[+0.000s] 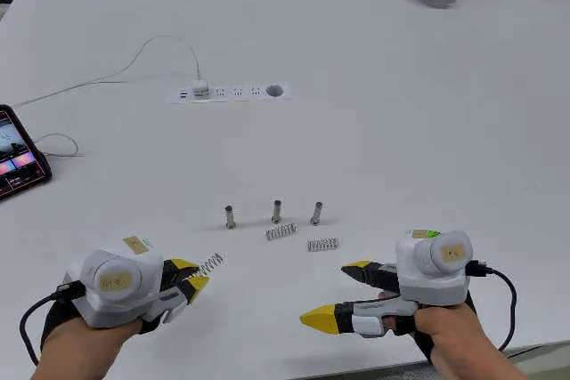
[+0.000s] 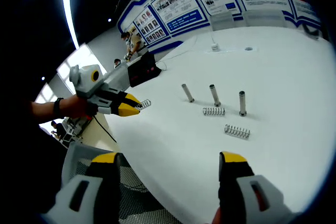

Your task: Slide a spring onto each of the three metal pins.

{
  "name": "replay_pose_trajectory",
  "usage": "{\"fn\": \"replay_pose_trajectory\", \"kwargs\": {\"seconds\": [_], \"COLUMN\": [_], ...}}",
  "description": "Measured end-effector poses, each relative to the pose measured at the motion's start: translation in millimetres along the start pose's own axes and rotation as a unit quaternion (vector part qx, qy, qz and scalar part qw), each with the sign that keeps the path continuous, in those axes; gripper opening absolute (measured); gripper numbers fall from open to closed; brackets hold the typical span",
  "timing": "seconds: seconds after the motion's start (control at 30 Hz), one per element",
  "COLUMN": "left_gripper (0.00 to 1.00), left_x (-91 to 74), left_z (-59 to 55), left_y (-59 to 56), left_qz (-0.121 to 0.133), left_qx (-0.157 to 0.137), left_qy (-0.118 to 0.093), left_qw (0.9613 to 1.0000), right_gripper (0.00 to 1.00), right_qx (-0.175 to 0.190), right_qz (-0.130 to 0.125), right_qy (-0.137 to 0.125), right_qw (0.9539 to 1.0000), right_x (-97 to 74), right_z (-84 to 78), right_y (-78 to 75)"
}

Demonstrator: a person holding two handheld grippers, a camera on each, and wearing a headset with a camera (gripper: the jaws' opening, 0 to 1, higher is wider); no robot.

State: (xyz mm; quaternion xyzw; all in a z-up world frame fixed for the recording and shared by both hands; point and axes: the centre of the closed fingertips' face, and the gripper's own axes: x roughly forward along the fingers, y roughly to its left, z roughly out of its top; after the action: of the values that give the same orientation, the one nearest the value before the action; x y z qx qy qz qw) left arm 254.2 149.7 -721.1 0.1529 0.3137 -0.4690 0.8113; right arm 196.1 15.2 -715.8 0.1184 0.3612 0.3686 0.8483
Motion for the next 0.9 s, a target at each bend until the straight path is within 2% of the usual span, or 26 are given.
{"fn": "replay_pose_trajectory", "kwargs": {"seconds": [0.13, 0.27, 0.57, 0.73, 0.9], "left_gripper": [0.1, 0.1, 0.1, 0.1, 0.1], "left_x": [3.2, 7.7, 16.0, 19.7, 20.2], "left_z": [5.3, 12.3, 30.6, 39.5, 46.8], "left_y": [-6.7, -19.7, -56.4, -77.5, -89.9], "left_qz": [-0.008, -0.021, -0.057, -0.078, -0.091], "left_qx": [0.004, 0.013, 0.039, 0.057, 0.069], "left_qy": [-0.006, -0.01, -0.023, -0.029, -0.033], "left_qw": [0.9999, 0.9996, 0.9973, 0.9949, 0.9929], "right_gripper": [0.72, 0.68, 0.61, 0.54, 0.49], "right_qx": [0.014, 0.038, 0.051, 0.06, 0.07], "right_qz": [0.016, 0.032, 0.05, 0.067, 0.081], "right_qy": [-0.025, -0.049, -0.06, -0.074, -0.08], "right_qw": [0.9995, 0.9976, 0.9956, 0.9932, 0.991], "right_x": [3.8, 5.7, 10.2, 11.1, 10.8], "right_z": [10.6, 20.5, 26.8, 30.0, 31.1], "right_y": [5.1, 8.4, 14.9, 20.9, 25.8]}}
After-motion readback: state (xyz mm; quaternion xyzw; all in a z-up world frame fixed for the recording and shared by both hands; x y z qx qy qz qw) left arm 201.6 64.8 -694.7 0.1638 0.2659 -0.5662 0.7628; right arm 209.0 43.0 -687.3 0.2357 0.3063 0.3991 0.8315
